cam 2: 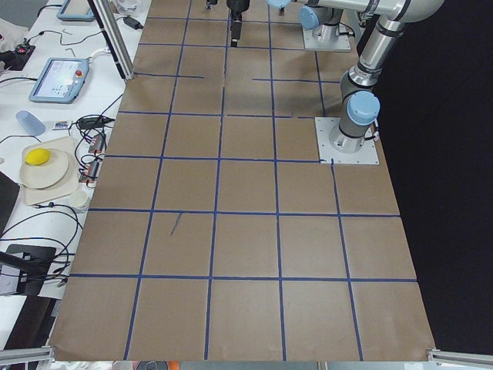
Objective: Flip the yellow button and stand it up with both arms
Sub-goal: 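Lower the button upright onto the table with the right gripper and release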
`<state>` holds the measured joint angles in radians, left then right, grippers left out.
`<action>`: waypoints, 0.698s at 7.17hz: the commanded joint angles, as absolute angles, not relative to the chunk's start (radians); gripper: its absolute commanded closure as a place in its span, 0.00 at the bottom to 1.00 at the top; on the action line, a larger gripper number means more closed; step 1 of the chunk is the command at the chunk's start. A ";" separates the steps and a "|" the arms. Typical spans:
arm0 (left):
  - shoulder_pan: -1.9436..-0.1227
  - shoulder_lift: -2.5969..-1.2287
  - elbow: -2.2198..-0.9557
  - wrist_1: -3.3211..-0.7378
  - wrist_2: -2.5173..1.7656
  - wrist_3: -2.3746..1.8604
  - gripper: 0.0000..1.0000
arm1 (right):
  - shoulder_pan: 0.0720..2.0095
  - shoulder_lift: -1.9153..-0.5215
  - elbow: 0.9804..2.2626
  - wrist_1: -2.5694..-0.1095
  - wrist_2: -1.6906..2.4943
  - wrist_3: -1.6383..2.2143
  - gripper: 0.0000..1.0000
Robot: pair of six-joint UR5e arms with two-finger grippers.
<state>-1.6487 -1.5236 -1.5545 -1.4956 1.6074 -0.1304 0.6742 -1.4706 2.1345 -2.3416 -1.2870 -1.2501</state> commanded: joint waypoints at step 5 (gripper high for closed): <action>-1.649 -1.525 -1.551 -1.496 1.609 -0.130 0.00 | 0.660 -1.471 2.269 -2.549 -1.270 -1.236 0.85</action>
<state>-1.6490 -1.5248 -1.5512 -1.4946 1.6075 -0.1308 0.6596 -1.4710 2.2575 -2.5429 -1.2695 -1.2370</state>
